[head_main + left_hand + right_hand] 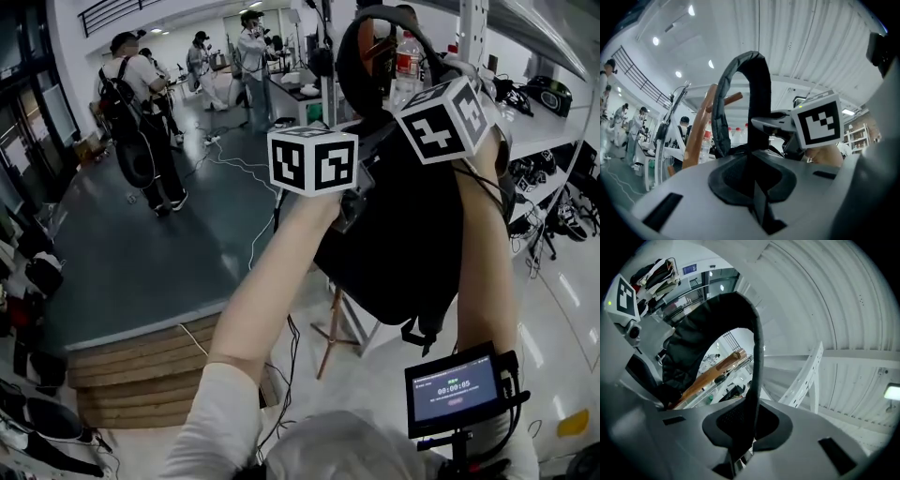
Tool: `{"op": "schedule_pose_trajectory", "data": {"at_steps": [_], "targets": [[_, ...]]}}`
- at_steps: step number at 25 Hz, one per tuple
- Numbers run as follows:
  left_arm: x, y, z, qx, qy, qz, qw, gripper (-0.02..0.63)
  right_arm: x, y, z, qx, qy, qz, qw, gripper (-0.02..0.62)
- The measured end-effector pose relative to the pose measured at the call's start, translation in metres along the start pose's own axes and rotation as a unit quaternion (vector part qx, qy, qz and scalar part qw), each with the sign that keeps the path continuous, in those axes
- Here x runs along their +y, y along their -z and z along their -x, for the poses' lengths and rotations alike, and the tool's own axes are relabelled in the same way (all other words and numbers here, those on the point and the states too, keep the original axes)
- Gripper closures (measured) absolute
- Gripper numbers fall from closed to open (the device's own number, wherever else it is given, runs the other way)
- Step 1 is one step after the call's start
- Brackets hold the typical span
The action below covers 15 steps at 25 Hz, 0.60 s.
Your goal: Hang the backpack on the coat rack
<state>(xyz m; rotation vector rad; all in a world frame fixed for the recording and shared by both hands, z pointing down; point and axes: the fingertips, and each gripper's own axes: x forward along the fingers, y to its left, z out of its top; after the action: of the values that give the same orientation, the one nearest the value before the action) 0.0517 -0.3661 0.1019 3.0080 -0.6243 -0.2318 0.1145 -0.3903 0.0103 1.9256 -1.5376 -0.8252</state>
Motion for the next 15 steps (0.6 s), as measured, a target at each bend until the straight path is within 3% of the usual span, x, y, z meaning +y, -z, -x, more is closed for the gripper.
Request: {"op": "schedule_pose_trajectory", "data": {"at_steps": [10, 15], "targets": [[0.03, 0.022, -0.024, 0.02, 0.045, 0.122, 0.9913, 0.589, 0.023, 0.015, -0.052, 0.064, -0.055, 0.073, 0.994, 0.555], [0.043, 0.04, -0.02, 0.028, 0.049, 0.166, 0.9846, 0.589, 0.042, 0.028, -0.059, 0.092, -0.11, 0.093, 0.985, 0.555]]}}
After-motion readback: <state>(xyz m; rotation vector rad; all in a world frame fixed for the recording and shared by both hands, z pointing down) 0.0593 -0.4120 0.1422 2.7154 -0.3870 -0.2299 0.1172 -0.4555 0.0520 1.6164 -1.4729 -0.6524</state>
